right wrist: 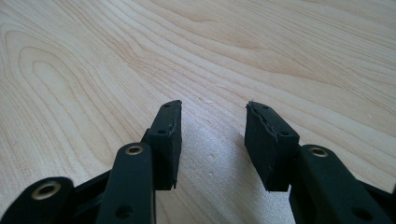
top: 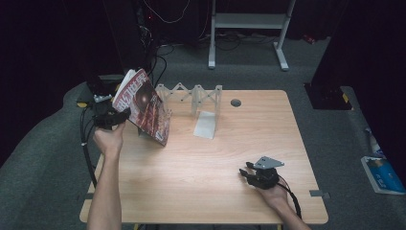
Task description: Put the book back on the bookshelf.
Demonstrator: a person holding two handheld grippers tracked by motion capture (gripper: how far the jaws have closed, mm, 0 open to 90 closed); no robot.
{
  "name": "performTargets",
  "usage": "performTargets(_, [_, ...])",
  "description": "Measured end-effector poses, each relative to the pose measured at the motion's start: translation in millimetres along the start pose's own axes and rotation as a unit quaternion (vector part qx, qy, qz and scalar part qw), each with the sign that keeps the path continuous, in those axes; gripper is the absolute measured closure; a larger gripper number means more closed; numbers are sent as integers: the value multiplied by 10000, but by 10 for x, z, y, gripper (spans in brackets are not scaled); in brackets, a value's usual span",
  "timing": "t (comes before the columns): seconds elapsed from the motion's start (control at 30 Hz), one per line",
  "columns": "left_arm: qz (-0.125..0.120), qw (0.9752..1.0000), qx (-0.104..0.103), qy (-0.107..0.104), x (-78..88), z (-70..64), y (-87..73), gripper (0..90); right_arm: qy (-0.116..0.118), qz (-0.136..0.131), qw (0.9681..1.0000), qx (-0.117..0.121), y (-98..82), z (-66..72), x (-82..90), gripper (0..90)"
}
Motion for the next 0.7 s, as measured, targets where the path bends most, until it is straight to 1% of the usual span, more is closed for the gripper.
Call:
performTargets(0.1, [-102,9999,104,-61,67,12,0,500,-4,1,10000,5,-1,0,0,560])
performTargets(0.13, [-102,9999,104,-61,67,12,0,497,-4,1,10000,5,-1,0,0,560])
performTargets(0.17, [-186,9997,144,-108,115,19,14,494,-11,-3,10000,6,-1,1,1,560])
performTargets(0.27, [-252,9994,186,-142,169,25,23,480,-19,-2,10000,-2,-3,3,3,558])
performTargets(0.37, [-353,9992,135,-109,226,12,35,473,-17,-3,10000,8,-3,2,4,557])
performTargets(0.47, [-443,9988,146,-173,276,-6,53,460,-17,-1,10000,9,-4,4,4,557])
performTargets(0.53, [-427,9986,201,-221,291,-9,63,449,-20,-5,10000,5,-4,4,4,556])
performTargets(0.57, [-442,9986,197,-231,304,-13,68,445,-23,-10,10000,13,-3,3,4,556])
performTargets(0.7, [-550,9980,96,-282,386,-55,90,442,-18,-10,10000,11,-4,2,5,555])
Point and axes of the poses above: each handheld gripper's, and its own axes: x roughly backward along the jaws, y roughly out of its top, z roughly to its left, the point moved 8 cm from there along -x, roughly forward along the jaws, and after that the axes turned 11 degrees about y, right-handed, at the moved point
